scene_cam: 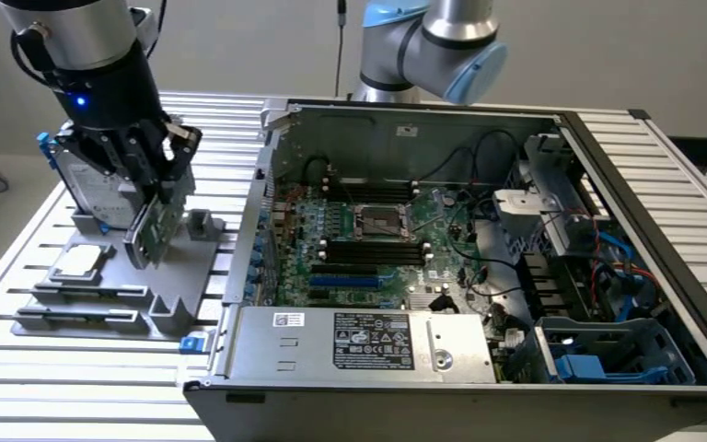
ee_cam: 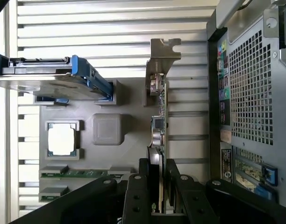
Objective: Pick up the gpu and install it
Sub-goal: 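Pick up the gpu and move the gpu toward the slot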
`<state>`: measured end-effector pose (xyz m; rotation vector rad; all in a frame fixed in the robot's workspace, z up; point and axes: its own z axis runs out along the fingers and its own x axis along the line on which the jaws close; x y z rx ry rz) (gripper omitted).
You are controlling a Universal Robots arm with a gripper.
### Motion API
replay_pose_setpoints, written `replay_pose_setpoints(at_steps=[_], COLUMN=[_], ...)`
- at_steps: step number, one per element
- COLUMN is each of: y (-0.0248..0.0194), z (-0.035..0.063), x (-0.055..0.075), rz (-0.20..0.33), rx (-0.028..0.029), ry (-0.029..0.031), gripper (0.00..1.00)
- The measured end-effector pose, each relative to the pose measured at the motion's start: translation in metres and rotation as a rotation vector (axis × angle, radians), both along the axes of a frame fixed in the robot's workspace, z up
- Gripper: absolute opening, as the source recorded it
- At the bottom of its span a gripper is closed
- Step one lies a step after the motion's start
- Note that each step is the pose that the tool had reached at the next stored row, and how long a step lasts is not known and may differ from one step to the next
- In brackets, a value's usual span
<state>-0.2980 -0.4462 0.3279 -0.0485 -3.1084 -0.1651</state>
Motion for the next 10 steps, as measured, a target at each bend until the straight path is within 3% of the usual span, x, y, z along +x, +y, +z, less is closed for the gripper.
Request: replay_pose_setpoints(at_steps=[3,8,10], y=[0.0,0.0,0.0001], z=[0.0099,0.0239,0.0308], x=[0.003,0.013,0.019], rz=[0.011,0.025,0.027], rx=[0.009,0.0316,0.0374], ry=[0.0002,0.0007,0.0019], gripper=[0.27,0.27,0.27])
